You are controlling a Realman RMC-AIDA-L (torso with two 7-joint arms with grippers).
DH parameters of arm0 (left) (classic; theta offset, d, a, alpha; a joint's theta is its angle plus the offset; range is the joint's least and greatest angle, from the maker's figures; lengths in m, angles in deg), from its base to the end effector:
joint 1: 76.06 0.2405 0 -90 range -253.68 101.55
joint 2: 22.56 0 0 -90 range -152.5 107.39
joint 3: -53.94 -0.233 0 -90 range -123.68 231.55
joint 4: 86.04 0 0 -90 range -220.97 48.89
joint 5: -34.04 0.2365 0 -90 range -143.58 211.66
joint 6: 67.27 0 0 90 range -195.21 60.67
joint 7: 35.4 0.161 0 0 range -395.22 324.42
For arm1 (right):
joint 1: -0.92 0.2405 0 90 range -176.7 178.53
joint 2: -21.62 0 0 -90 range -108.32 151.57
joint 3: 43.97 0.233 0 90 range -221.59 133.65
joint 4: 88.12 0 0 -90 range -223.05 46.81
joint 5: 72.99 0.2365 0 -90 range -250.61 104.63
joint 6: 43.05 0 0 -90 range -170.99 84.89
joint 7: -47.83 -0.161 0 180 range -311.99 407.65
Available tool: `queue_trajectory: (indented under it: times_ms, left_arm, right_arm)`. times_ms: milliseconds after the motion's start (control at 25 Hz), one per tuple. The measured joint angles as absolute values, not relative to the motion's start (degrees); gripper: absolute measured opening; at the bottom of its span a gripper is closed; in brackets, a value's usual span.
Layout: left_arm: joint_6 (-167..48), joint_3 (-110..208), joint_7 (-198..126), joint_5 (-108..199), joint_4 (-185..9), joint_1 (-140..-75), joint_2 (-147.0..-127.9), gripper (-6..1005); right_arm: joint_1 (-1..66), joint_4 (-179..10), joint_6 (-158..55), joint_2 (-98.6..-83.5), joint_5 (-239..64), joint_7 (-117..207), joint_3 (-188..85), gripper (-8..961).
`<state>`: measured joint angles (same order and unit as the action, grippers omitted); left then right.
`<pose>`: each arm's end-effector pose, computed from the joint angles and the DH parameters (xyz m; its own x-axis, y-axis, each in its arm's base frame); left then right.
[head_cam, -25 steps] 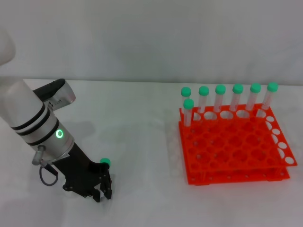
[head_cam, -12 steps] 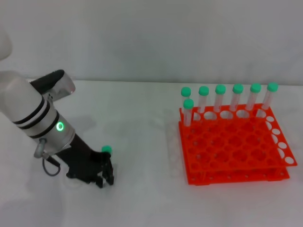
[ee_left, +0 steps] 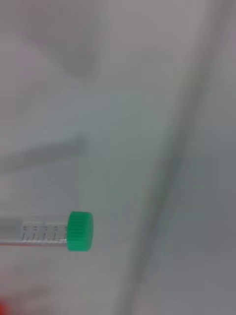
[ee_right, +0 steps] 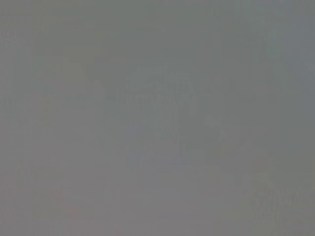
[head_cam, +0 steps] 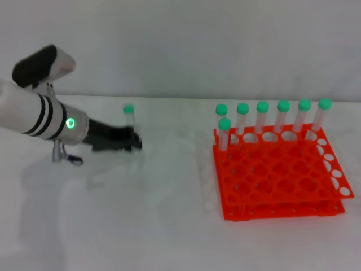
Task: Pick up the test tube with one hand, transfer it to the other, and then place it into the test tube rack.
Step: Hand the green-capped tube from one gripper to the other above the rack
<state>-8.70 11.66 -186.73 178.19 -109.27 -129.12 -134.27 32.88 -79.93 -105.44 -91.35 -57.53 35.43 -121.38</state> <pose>-0.2504 0.4591 -0.0046 0.1828 0.9069 0.3798 0.9605 -0.0822 -0.2660 0.3437 0.4122 0.1074 0.6796 0.2184 -0.7003 -0.7326 0.1524 -0.6634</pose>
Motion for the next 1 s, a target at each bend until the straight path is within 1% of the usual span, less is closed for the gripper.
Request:
queue_trajectory:
  times_ms: [280,400,480,560,640,720,760,800,920,1000]
  left_arm:
    - [-20.6,11.7,-157.0,147.8,-110.4,-123.8,-137.06,208]
    - [-21.5,11.7,-145.0,136.9,-110.4,-122.1,-138.67,209]
    - [-20.2,11.5,-133.4,129.5,-110.6,-120.6,-140.17,211]
    - [-16.5,11.3,-122.2,123.7,-110.1,-119.7,-141.03,212]
    - [-10.9,11.2,-113.1,119.0,-108.8,-118.9,-141.45,213]
    - [-5.3,11.1,-108.1,117.0,-107.8,-118.7,-141.41,215]
    - [-2.4,11.1,-106.8,117.0,-107.6,-118.7,-141.29,215]
    - [-0.3,11.0,-106.3,117.2,-107.6,-118.7,-141.26,216]
    - [4.3,10.2,-105.7,119.0,-107.8,-118.8,-141.17,218]
    - [5.7,7.9,-105.6,119.7,-108.0,-119.4,-141.09,219]
  right_arm:
    - [33.7,-79.8,-104.1,-90.89,-57.6,35.4,-121.3,727]
    - [34.0,-79.5,-103.0,-90.65,-57.8,34.6,-121.3,726]
    - [33.9,-78.9,-102.5,-90.51,-58.1,33.4,-121.6,725]
    - [33.6,-77.6,-101.8,-89.96,-59.7,30.1,-122.0,723]
    - [33.4,-77.1,-101.6,-89.19,-62.8,25.6,-122.1,722]
    - [33.4,-76.9,-101.7,-87.96,-67.6,18.8,-122.1,721]
    - [33.3,-76.9,-102.0,-86.77,-72.1,13.2,-122.1,721]
    - [33.3,-76.9,-102.1,-86.45,-73.2,11.7,-122.1,720]
    - [33.2,-76.3,-104.0,-84.08,-82.6,1.2,-122.1,719]
    - [33.0,-75.7,-106.3,-82.83,-87.7,-4.0,-122.1,718]
